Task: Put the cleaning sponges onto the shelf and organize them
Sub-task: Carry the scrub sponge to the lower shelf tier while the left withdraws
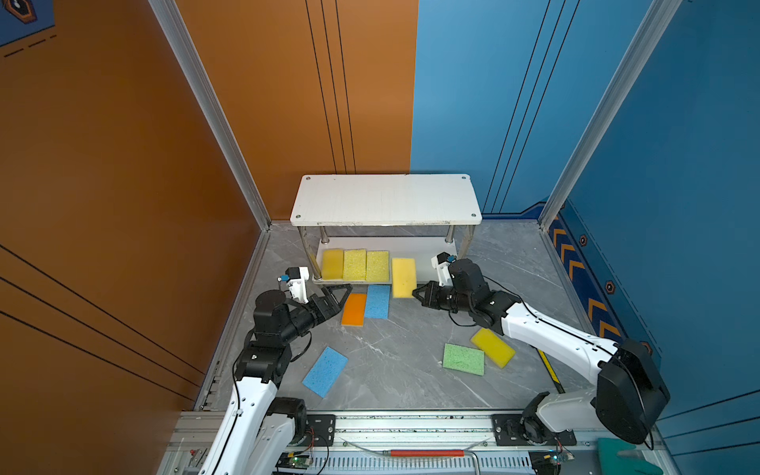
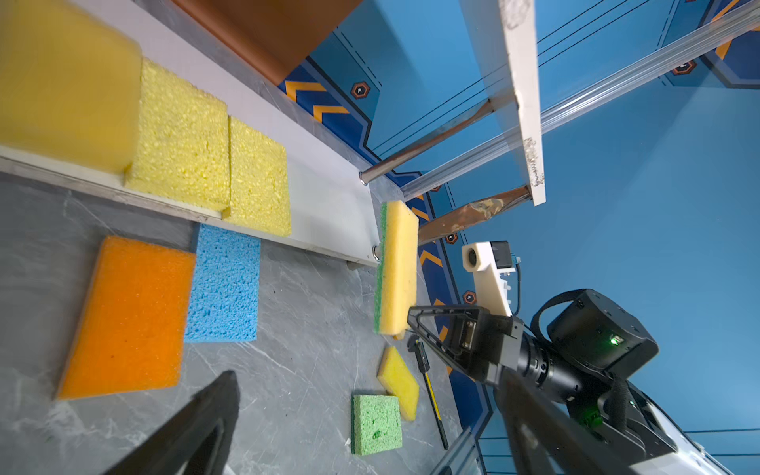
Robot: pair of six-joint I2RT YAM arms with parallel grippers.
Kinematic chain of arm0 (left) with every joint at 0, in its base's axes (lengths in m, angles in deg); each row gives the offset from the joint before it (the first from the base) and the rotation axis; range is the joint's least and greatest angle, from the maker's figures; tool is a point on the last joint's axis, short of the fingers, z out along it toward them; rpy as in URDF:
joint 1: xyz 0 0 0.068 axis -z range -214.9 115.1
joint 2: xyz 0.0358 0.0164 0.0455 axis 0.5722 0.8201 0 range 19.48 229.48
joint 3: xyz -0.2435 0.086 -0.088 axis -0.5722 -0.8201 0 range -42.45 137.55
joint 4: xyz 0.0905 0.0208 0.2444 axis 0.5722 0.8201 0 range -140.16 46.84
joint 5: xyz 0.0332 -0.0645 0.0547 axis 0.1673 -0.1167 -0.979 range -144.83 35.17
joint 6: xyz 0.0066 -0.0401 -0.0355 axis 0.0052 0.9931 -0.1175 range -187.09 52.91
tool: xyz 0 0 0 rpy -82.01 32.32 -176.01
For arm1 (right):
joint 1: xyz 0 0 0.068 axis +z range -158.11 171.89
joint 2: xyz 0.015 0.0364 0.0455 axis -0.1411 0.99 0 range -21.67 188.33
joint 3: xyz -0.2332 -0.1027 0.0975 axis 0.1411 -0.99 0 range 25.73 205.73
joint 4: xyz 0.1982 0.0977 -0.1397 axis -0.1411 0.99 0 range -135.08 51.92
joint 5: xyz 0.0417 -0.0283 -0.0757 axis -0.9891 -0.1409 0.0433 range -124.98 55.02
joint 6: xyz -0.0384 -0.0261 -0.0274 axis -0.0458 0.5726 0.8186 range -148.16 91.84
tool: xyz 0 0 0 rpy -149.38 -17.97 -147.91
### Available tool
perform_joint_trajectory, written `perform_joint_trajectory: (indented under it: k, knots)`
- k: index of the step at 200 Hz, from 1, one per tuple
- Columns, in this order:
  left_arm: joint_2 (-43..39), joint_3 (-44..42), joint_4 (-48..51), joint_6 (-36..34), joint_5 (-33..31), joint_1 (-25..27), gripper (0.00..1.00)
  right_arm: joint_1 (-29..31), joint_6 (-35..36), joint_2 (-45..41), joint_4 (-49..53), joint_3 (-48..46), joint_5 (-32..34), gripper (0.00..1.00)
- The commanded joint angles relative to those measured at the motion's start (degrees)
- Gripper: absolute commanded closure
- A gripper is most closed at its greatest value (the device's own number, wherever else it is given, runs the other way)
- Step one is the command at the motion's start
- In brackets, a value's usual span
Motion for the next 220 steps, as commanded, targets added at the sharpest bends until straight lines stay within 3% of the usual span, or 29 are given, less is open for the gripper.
perform_joint_trajectory:
  k: [1, 86, 121, 220]
  knots:
    - [-2.4, 4.14, 18.4, -11.61, -6.94, -1.49, 0.02, -0.65, 0.36, 2.17, 2.35, 4.03, 5.45, 1.0]
    - [-4.6, 11.16, 32.41, -27.19, -20.49, -3.43, 0.02, -1.97, 5.84, 10.18, 11.21, 15.66, 9.7, 1.0]
    - [-5.81, 9.02, 32.01, -27.39, -24.0, -3.32, 0.02, -2.09, 5.97, 15.03, 11.84, 19.15, 9.59, 1.0]
    - [-6.45, 5.31, 30.33, -27.39, -23.32, -2.97, 0.02, -2.94, 5.77, 26.49, 10.2, 25.06, 10.21, 1.0]
